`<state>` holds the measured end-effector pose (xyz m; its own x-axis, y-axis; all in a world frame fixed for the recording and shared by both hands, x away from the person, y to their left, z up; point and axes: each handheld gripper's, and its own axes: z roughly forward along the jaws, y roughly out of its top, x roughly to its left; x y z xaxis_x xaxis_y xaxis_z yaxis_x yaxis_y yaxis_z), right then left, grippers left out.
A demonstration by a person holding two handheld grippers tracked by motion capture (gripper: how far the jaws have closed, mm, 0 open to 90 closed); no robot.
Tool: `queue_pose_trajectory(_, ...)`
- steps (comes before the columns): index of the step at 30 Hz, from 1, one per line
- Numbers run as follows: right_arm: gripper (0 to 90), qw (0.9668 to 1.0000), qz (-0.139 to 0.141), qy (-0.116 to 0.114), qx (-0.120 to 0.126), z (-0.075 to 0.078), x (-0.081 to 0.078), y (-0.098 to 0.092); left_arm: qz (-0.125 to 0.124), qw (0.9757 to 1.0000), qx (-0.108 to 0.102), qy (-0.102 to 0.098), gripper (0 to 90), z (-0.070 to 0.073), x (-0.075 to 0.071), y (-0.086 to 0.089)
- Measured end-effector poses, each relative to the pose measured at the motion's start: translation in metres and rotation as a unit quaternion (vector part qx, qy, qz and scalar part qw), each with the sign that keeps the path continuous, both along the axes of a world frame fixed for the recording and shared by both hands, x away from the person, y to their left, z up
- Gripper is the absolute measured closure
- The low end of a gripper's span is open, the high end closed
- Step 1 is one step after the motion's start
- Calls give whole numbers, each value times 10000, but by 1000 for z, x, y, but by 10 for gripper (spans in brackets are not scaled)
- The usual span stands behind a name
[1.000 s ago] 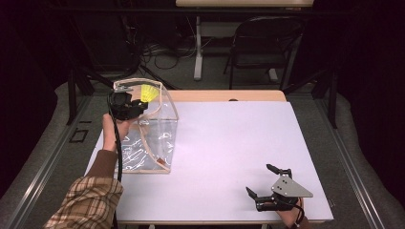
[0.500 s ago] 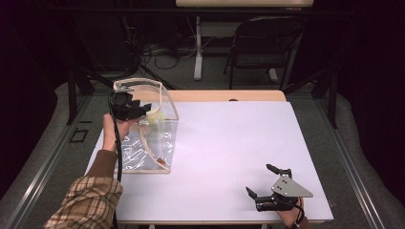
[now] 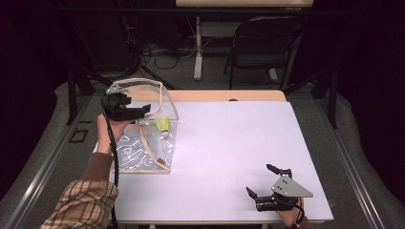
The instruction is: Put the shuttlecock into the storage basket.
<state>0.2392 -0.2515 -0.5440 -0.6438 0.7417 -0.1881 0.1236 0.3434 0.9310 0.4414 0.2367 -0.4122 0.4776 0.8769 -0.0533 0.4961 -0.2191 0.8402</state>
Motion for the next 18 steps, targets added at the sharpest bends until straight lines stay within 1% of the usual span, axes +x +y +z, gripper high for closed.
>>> queue_pose_trajectory(5,0,10000,-2,2,-2,0,0,0,52,10000,27,-70,123,3,-6,4)
queue_pose_trajectory(11,0,10000,-5,-2,3,0,1,0,103,9999,-11,-132,71,3,-14,10)
queue_pose_trajectory(16,0,10000,12,16,8,-1,2,0,143,9997,-15,-189,44,2,-24,15)
queue_pose_trajectory(18,0,10000,17,23,10,-1,2,-1,166,9997,20,-203,33,1,-28,16)
